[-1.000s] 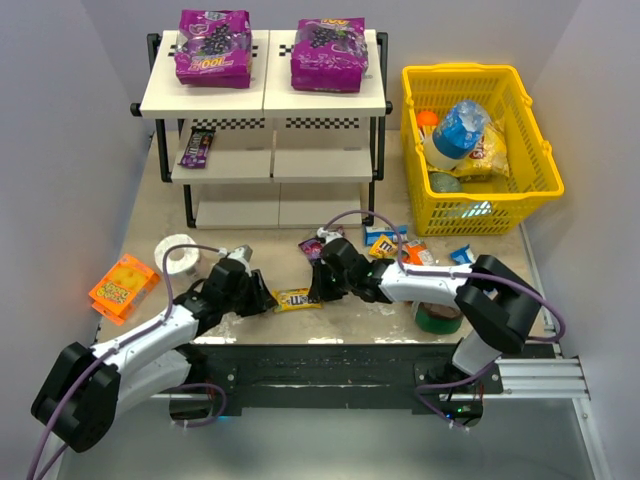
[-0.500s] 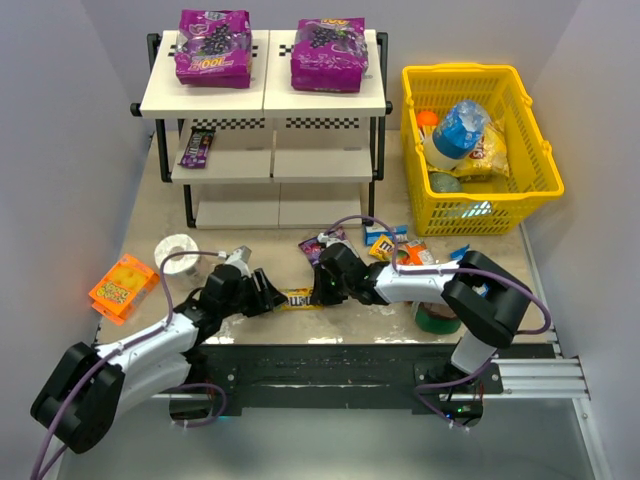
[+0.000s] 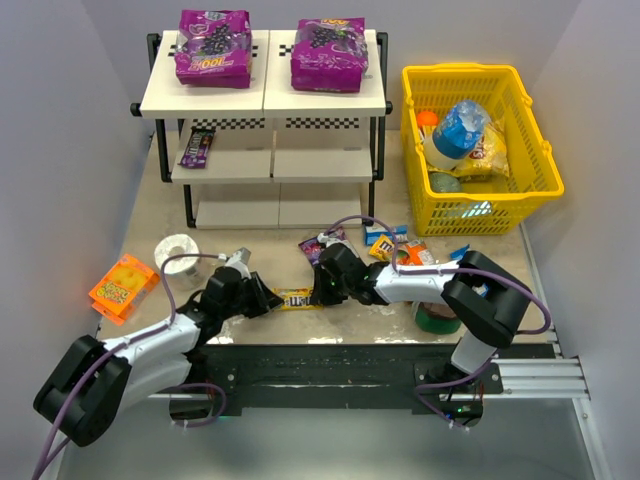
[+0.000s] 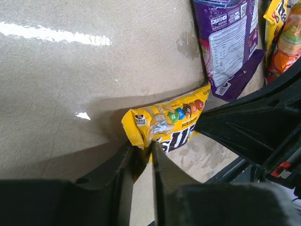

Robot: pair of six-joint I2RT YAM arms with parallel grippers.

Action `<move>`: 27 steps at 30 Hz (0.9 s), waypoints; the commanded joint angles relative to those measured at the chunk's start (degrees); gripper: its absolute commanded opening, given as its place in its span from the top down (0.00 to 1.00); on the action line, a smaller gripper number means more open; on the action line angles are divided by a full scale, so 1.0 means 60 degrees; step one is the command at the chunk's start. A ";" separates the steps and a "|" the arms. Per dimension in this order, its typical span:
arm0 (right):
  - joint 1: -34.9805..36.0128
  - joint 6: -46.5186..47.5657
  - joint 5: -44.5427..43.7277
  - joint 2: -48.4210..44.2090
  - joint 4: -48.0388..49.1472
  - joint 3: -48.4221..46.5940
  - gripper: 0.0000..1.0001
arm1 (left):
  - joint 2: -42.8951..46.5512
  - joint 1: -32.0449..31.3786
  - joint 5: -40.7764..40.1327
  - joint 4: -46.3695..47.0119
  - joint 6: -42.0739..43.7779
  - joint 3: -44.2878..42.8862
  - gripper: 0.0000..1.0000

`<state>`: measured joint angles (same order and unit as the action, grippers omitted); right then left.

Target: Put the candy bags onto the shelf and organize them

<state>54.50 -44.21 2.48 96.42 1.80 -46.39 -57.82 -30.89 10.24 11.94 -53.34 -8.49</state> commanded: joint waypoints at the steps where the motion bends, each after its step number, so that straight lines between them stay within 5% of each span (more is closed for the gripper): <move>1: 0.0057 -0.0015 -0.0662 0.0292 -0.0535 0.0129 0.91 | 0.0188 -0.0022 -0.0081 -0.0393 0.0174 0.0083 0.85; 4: 0.0057 -0.0044 -0.0867 0.0030 -0.0652 0.0115 0.90 | 0.0466 -0.0022 -0.0110 -0.0904 0.0277 -0.0151 1.00; 18: 0.0043 0.0117 -0.2947 -0.3265 -0.2805 -0.0544 0.56 | 0.2371 0.0767 -0.1091 -0.4655 0.0746 -0.4116 1.00; 27: 0.0043 -0.0030 -0.3372 -0.5214 -0.3420 -0.0632 0.48 | 0.1831 0.1823 -0.2452 -0.3913 0.0030 -0.6873 1.00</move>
<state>54.74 -43.99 -14.48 68.45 -16.36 -47.97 -45.04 -21.74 1.06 -15.59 -50.48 -43.18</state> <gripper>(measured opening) 0.511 0.019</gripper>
